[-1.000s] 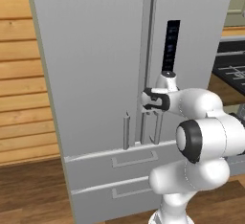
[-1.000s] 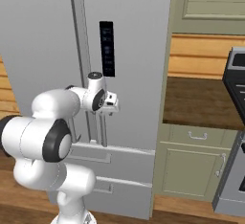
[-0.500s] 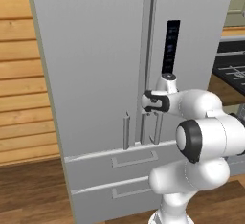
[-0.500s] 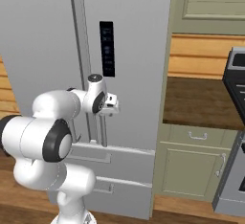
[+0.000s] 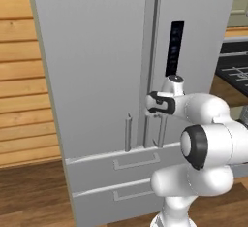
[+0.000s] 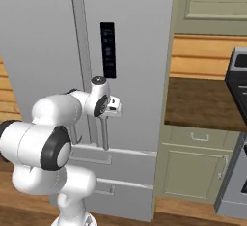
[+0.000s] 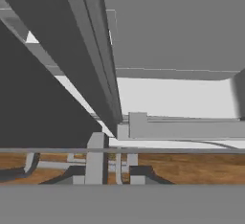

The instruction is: Take the strawberry from the fridge and place it on top of the pancake, located on the dining counter.

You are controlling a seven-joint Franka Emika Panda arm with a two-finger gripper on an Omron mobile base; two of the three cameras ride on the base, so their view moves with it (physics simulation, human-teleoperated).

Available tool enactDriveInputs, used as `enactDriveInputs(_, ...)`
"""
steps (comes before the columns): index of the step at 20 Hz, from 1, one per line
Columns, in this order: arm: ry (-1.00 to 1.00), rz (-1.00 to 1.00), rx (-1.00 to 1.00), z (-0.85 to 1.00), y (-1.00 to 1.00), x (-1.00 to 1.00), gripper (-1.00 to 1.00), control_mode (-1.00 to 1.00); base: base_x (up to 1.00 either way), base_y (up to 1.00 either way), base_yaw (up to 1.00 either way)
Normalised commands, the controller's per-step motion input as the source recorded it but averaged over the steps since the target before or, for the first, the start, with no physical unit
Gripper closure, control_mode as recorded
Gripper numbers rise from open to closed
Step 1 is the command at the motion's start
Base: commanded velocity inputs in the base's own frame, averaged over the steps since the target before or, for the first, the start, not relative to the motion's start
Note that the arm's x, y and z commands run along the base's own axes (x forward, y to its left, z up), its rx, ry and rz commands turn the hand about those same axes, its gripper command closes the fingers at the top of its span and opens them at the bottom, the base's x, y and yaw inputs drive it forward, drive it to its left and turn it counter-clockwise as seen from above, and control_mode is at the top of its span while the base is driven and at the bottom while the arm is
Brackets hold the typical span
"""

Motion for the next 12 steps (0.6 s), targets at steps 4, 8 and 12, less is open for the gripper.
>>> enactDriveInputs(4, 0.0, 0.0, 0.09, -0.09, -0.69, -0.55, 1.0, -1.0, 0.0, 0.0, 0.0)
enactDriveInputs(8, 0.0, 0.0, 0.03, -0.01, -0.78, -0.52, 1.0, -1.0, 0.0, 0.0, 0.0)
enactDriveInputs(12, 0.0, 0.0, 0.03, 0.0, -0.84, -0.54, 1.0, -1.0, 0.0, 0.0, 0.0)
